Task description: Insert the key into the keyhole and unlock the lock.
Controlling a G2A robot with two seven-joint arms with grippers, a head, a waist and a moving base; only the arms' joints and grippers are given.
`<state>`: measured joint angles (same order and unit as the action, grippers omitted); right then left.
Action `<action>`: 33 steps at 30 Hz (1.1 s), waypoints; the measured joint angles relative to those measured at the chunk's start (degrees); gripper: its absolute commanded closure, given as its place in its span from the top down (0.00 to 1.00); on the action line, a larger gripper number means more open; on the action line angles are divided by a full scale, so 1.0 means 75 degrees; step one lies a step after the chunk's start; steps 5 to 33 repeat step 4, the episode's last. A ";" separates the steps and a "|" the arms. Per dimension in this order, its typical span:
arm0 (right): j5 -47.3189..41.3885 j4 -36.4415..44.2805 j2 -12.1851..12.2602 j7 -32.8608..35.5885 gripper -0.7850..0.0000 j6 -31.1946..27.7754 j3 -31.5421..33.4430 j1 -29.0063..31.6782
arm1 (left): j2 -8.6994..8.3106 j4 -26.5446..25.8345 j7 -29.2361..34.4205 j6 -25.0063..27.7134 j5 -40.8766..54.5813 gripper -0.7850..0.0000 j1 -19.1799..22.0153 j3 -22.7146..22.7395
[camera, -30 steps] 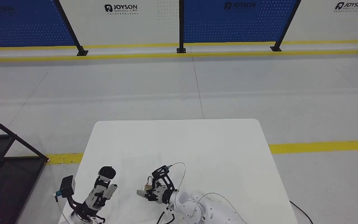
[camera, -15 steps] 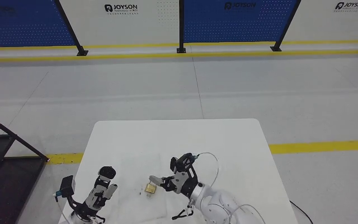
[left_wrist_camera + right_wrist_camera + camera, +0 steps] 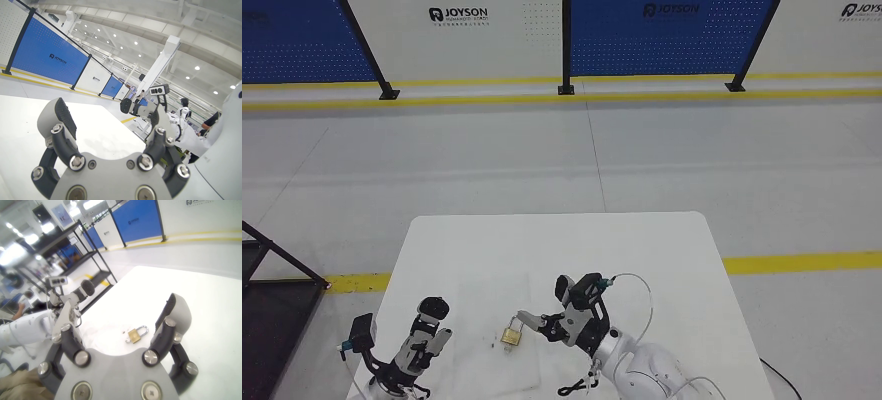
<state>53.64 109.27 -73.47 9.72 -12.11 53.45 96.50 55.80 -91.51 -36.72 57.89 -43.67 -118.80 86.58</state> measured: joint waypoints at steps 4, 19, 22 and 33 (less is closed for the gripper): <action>0.0192 -0.0053 0.0064 -0.0084 1.00 0.0103 0.0324 0.0022 | 0.0083 -0.0096 0.0303 -0.0476 -0.0268 1.00 0.0162 0.0042; 0.0192 -0.0053 0.0064 -0.0084 1.00 0.0103 0.0324 0.0022 | 0.0083 -0.0096 0.0303 -0.0476 -0.0268 1.00 0.0162 0.0042; 0.0192 -0.0053 0.0064 -0.0084 1.00 0.0103 0.0324 0.0022 | 0.0083 -0.0096 0.0303 -0.0476 -0.0268 1.00 0.0162 0.0042; 0.0192 -0.0053 0.0064 -0.0084 1.00 0.0103 0.0324 0.0022 | 0.0083 -0.0096 0.0303 -0.0476 -0.0268 1.00 0.0162 0.0042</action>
